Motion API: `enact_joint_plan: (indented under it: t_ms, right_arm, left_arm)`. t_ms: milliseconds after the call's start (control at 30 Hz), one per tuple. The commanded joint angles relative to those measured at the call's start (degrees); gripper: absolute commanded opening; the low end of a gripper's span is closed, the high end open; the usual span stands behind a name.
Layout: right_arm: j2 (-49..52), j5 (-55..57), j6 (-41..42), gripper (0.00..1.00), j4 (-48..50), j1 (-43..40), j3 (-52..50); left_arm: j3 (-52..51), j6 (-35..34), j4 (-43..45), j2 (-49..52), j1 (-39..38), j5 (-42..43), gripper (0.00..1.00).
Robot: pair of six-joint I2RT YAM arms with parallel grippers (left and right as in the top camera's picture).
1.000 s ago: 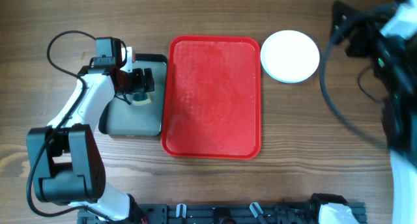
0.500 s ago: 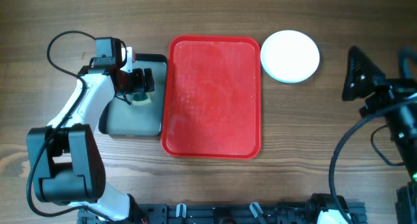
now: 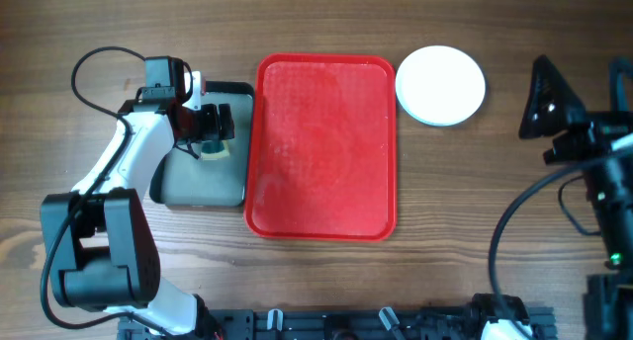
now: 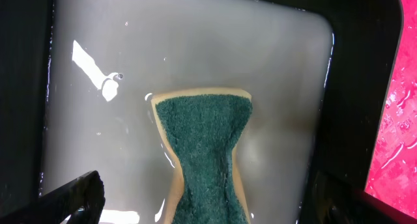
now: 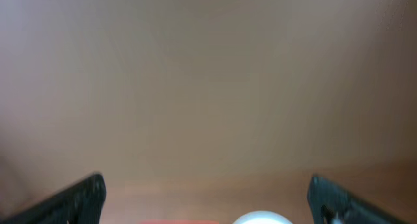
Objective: Clean dirty plates on tray and stack at the side
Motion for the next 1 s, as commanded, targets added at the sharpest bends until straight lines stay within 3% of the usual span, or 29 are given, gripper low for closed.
enact_joint_plan:
  t_ms: [0,100,233,500,967]
  right_arm:
    - [-7.1,1.2,-0.9,1.0,12.1,1.7,-11.0]
    - [-13.8,1.2,-1.1,0.99,23.2,2.5,-22.1]
    - [-21.2,5.2,-1.1,1.0,31.3,3.7,-33.5]
    - [-32.9,19.1,-0.9,0.99,35.8,10.1,-49.2]
    - [-41.6,17.3,-0.5,0.99,49.5,10.5,-67.2]
  left_arm:
    - [0.3,0.3,0.2,0.6,0.0,-0.3,1.0]
    - [0.3,0.3,0.2,0.6,-0.1,-0.3,1.0]
    - [0.3,0.3,0.2,0.6,-0.1,-0.3,1.0]
    - [0.3,0.3,0.2,0.6,-0.1,-0.3,1.0]
    - [0.3,0.3,0.2,0.6,-0.1,-0.3,1.0]
